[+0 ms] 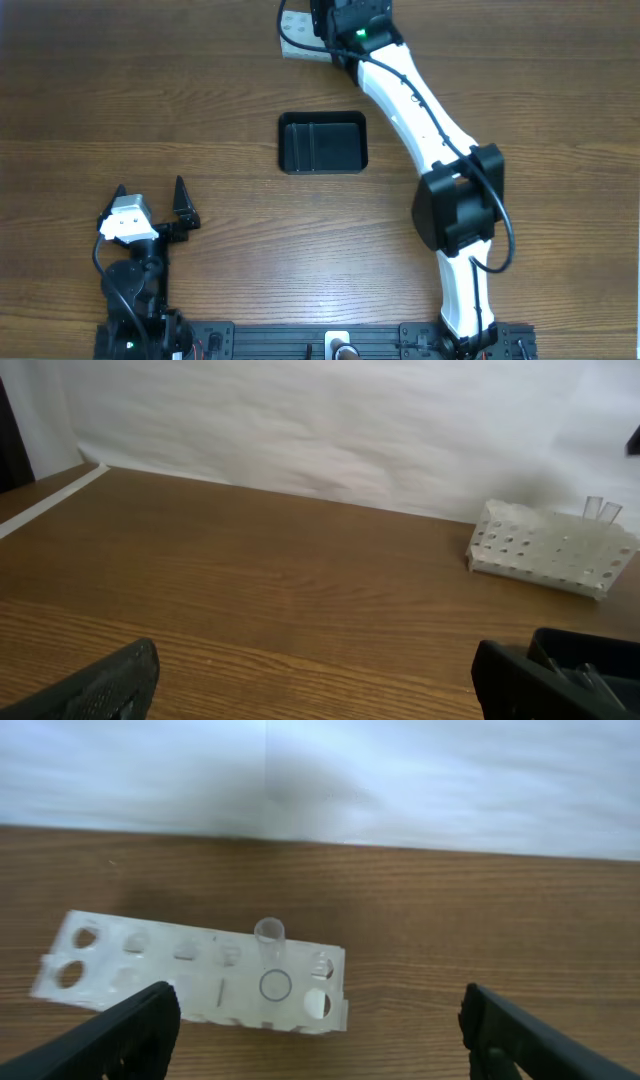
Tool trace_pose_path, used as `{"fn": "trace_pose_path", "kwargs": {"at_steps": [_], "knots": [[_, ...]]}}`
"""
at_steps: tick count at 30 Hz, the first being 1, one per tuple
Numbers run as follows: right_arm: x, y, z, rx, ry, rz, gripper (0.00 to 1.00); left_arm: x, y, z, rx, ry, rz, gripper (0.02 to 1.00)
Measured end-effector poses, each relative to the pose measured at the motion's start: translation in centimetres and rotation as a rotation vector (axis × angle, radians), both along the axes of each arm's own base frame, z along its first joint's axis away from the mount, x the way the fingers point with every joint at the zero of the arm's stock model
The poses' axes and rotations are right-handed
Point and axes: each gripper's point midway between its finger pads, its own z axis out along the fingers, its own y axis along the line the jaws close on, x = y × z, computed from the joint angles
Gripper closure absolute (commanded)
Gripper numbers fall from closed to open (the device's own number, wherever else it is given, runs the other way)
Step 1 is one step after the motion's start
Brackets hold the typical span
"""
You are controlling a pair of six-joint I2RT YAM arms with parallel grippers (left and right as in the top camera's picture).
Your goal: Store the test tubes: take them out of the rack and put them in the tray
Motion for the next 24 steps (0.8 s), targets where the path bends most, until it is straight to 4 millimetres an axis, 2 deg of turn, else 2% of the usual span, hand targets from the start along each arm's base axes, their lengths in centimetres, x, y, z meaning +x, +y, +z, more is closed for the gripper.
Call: {"fn": "trace_pose_path", "kwargs": {"at_steps": [6, 12, 24], "knots": [[1.0, 0.2, -2.6, -0.039, -0.011, -0.041, 0.119, 0.0, 0.0, 0.0, 0.000, 0.000, 0.000, 0.020], [1.5, 0.0, -3.3, -0.012, -0.036, -0.095, 0.178, 0.0, 0.0, 0.0, 0.000, 0.000, 0.000, 0.020], [1.8, 0.0, -5.0, 0.053, -0.039, -0.159, 0.189, 0.0, 0.0, 0.0, 0.000, 0.000, 0.000, 0.020]]}}
